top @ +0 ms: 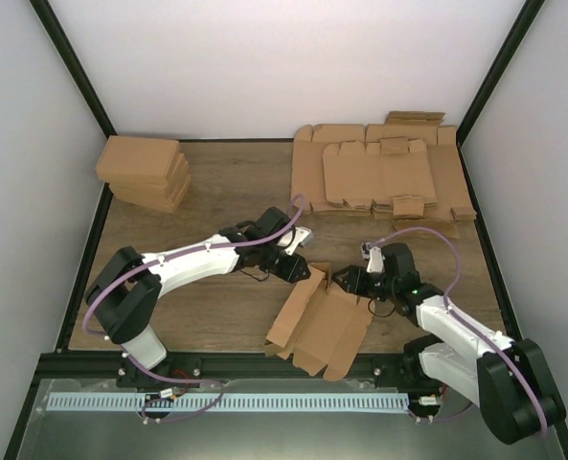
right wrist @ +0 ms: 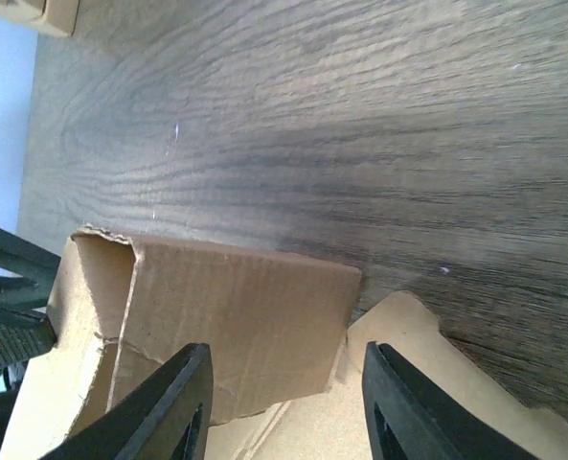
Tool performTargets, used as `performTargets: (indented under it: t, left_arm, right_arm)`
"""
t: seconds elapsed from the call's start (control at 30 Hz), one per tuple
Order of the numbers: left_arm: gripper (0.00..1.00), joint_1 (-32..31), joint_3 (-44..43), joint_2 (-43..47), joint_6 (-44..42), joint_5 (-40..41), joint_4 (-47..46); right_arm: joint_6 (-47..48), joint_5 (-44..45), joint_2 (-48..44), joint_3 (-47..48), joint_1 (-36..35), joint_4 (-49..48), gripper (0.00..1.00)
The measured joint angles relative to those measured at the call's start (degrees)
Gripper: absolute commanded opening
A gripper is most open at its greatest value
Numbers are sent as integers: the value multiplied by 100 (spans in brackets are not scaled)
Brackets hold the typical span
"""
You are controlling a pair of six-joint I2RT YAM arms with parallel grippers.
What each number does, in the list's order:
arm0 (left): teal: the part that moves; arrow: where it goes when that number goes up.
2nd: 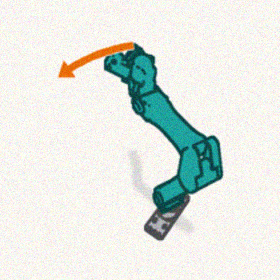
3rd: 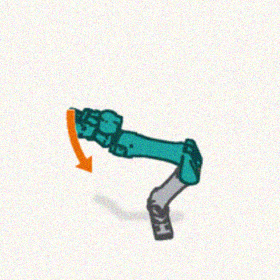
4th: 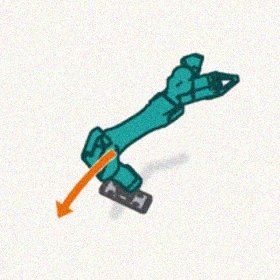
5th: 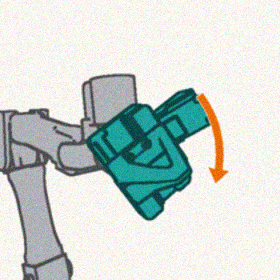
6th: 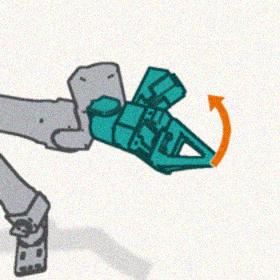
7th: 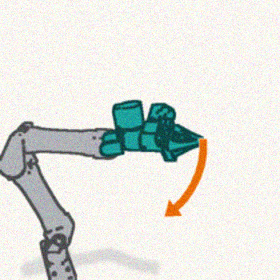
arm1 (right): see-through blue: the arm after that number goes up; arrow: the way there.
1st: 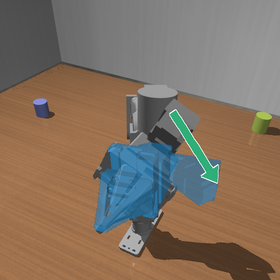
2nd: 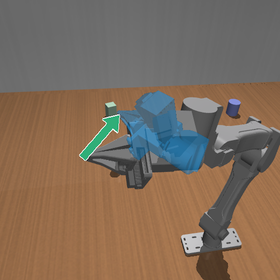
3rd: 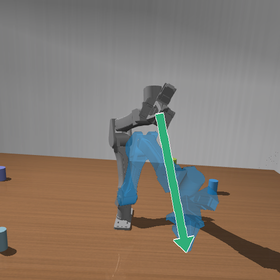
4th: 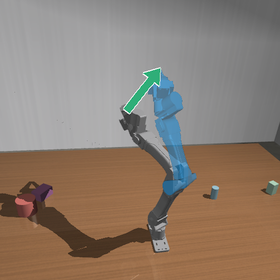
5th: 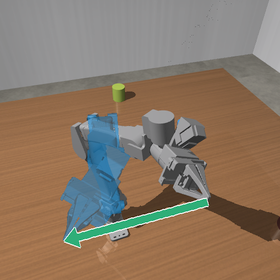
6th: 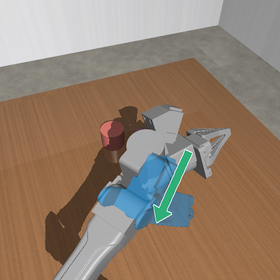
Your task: Fold the paper box
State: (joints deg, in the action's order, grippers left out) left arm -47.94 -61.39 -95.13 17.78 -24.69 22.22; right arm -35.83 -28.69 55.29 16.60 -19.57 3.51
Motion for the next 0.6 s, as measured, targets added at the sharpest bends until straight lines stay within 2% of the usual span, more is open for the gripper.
performTargets:
  t: [0.17,0.33,0.6]
  left_arm:
    - [24,-2,-2,0,0,-2,7]
    - [24,-2,-17,-31,0,-13,-4]
    - [24,7,-48,-81,0,-105,-42]
  right_arm:
    - [256,-376,511,2,-55,-317,52]
    - [507,-426,1071,76,-400,-420,57]
    - [741,-149,1147,85,-586,-710,57]
